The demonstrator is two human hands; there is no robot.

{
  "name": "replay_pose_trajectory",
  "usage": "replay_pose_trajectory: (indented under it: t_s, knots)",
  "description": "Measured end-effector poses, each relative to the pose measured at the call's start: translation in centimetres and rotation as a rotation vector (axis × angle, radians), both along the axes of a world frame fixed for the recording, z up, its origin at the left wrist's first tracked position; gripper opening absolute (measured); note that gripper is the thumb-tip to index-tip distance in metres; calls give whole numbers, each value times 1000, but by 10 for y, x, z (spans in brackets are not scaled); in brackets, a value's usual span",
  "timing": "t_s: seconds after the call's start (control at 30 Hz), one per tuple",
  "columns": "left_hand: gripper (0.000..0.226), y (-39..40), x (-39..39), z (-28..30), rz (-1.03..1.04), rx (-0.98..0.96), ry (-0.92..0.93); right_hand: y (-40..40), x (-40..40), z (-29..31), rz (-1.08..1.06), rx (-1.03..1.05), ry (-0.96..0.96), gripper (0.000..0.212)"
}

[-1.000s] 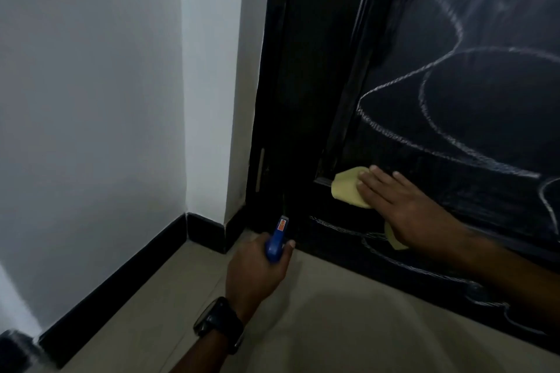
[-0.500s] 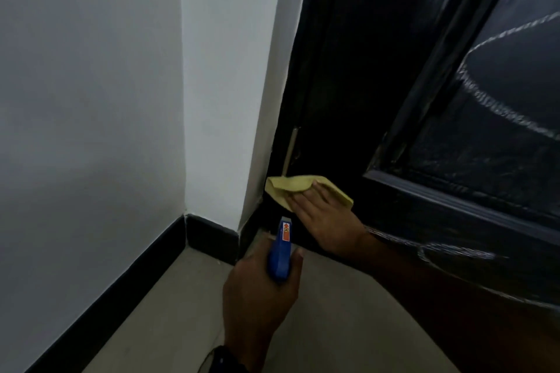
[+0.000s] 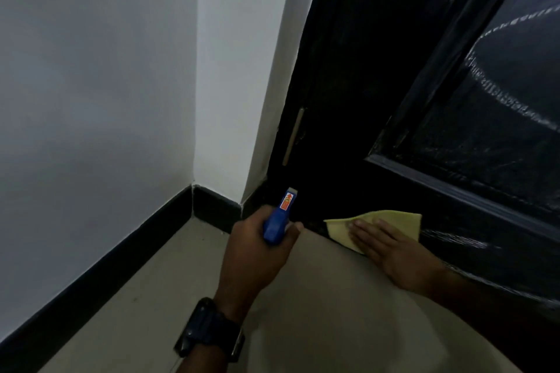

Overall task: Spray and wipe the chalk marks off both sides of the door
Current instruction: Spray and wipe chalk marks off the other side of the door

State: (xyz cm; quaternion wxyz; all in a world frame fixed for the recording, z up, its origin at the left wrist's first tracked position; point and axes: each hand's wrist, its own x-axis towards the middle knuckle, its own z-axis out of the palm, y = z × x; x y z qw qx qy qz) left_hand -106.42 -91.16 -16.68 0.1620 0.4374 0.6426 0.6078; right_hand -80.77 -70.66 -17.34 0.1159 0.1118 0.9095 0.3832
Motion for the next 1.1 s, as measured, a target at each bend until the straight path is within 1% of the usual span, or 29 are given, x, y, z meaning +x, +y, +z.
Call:
replay_pose_trajectory:
  t_s: [0.07, 0.1, 0.17, 0.27, 0.3, 0.37, 0.47, 0.57, 0.7, 0.77, 0.87, 1.0, 1.07, 1.1]
  knots:
    - [19, 1, 4, 4, -42, 35, -22, 3, 22, -1, -1, 18, 57, 64]
    - [19, 2, 6, 6, -60, 52, -31, 5, 17, -2, 17, 28, 74, 65]
    - [20, 6, 10, 9, -74, 77, -28, 6, -19, 4, 38, 34, 112, 69]
    - [29, 12, 20, 10, -48, 81, 1, 5, -98, 13, 65, 13, 204, 76]
    - [28, 11, 21, 11, -43, 75, 2, 5, -118, 17, 57, 4, 214, 79]
    - [19, 8, 21, 9, -49, 58, 1, 8, -126, 20, 50, 56, 192, 78]
    - [15, -1, 15, 7, -45, 19, 58, 12, -74, 18, 67, 97, 144, 72]
    - [16, -9, 12, 11, -2, 6, 102, 18, 18, 9, 51, 185, 93, 71]
    - [18, -8, 22, 17, 27, -17, 100, 18, 160, -1, -87, 210, 107, 73]
    - [18, -3, 34, 19, 21, -19, 127, 12, 209, -5, -174, 210, 133, 73]
    - [17, 3, 64, 20, -16, -16, 155, 5, 229, -20, -271, 160, 229, 75]
    - [13, 14, 110, 10, -154, -88, 154, 9, 225, -34, -261, 114, 293, 71]
    - [18, 19, 133, 4, -202, -79, 195, 11, 226, -38, -250, 101, 326, 69]
    - [20, 21, 144, 1, -198, -69, 186, 11, 226, -39, -243, 88, 339, 69]
